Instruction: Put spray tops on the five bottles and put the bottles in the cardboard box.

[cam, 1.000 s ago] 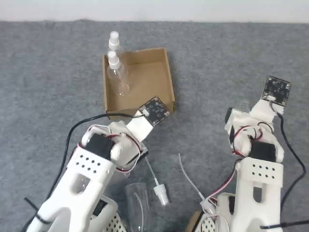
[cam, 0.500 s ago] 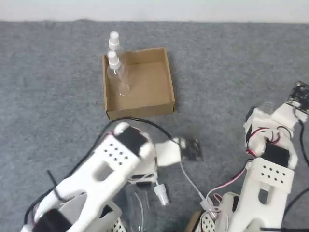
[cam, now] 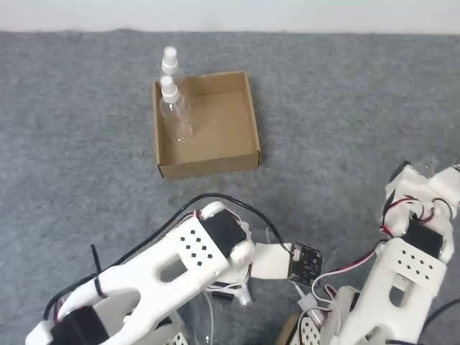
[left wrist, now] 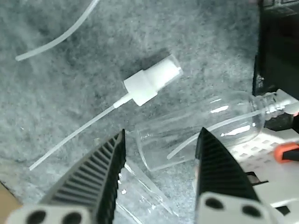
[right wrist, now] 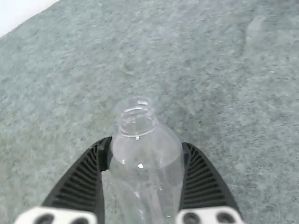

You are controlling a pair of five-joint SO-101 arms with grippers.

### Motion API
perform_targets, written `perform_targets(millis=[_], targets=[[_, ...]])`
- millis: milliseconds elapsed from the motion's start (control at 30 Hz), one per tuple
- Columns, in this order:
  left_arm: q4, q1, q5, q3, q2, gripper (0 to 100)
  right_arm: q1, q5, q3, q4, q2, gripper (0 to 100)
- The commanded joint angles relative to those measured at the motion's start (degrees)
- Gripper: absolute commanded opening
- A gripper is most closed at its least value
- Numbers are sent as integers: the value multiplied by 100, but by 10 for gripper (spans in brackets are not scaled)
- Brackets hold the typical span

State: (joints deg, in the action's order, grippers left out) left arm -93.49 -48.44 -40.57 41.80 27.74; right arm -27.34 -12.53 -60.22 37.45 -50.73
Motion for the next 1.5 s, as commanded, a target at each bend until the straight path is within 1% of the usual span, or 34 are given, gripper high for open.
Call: perform_targets(millis=[0,133,300,800,933,1133,1267,1467], targets=[[229,-26,-44,-251,-18,235,-110,-70,70,-154,-215,8],[607,-141,-44,84,-18,235,-110,-70,70,-154,-207,8],[1011,-589,-9,681,-18,235,-110,-70,70,-163,-215,8],[2822,-615,-9,1903,-18,235,-66,-70,70,-163,-224,9],[3200,-615,-9,2185,-26,235,-66,-70,70,-163,-224,9],[3235,-598,0,2220,-26,228,-57,-70,70,-163,-215,9],[3244,-598,0,2229,-26,182,-57,-70,70,-163,-215,9],[3244,-589,0,2237,-26,147,-57,-70,70,-163,-215,9]])
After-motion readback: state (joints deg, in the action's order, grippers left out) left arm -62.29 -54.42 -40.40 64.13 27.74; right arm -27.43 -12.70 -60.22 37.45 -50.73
